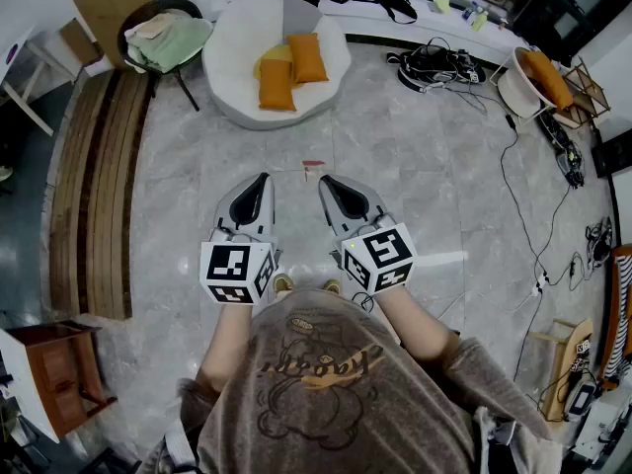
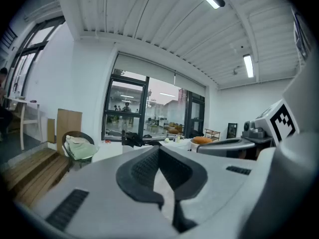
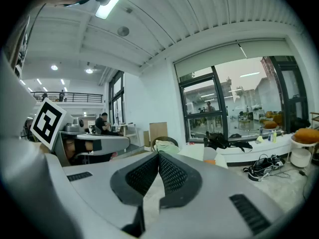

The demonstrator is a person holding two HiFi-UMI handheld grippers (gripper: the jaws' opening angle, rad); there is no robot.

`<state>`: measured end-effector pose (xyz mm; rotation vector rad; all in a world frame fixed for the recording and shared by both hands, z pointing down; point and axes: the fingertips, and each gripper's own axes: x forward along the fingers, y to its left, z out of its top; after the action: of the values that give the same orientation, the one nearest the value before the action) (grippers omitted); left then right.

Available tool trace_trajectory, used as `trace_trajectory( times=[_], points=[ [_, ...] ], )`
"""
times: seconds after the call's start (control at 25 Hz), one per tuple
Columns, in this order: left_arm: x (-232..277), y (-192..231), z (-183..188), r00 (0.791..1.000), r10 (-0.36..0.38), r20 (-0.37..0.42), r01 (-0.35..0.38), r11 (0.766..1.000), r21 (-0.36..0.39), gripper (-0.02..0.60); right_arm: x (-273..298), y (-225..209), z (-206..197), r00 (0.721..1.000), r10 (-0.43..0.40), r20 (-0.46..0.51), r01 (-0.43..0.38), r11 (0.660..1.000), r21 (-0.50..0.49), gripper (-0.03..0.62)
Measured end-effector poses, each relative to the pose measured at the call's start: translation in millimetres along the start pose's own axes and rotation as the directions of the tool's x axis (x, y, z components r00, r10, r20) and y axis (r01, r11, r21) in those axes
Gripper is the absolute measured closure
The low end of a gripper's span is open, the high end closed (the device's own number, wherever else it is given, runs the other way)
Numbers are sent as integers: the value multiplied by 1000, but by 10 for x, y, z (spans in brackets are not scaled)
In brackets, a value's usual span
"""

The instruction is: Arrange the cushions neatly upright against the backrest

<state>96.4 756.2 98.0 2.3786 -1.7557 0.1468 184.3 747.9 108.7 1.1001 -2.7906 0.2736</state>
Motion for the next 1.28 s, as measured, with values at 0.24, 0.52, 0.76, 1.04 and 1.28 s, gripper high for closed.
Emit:
trace_trajectory(
  times=[0.24, 0.52, 0.76, 1.04, 1.28],
  points=[
    [-39, 80, -23, 1000, -14, -1, 14, 1000, -3, 577, 48, 54, 21, 1000, -2, 29, 1, 999, 34, 572],
    [-172, 295, -12, 998, -51, 26, 51, 999, -1, 577, 97, 187, 43, 998, -24, 56, 22, 999, 42, 572],
    [-253, 388, -59, 996, -88, 16, 88, 996, 9, 577, 101, 277, -72, 996, -83, 40, 81, 996, 44, 572],
    [-206, 393, -90, 993, -118, 14, 118, 993, -2, 577, 147, 266, -25, 994, -97, 48, 95, 995, 40, 572],
    [-35, 474, -59, 993, -116, 27, 116, 993, 0, 577, 379, 163, -29, 996, -85, 25, 85, 996, 23, 572]
  ],
)
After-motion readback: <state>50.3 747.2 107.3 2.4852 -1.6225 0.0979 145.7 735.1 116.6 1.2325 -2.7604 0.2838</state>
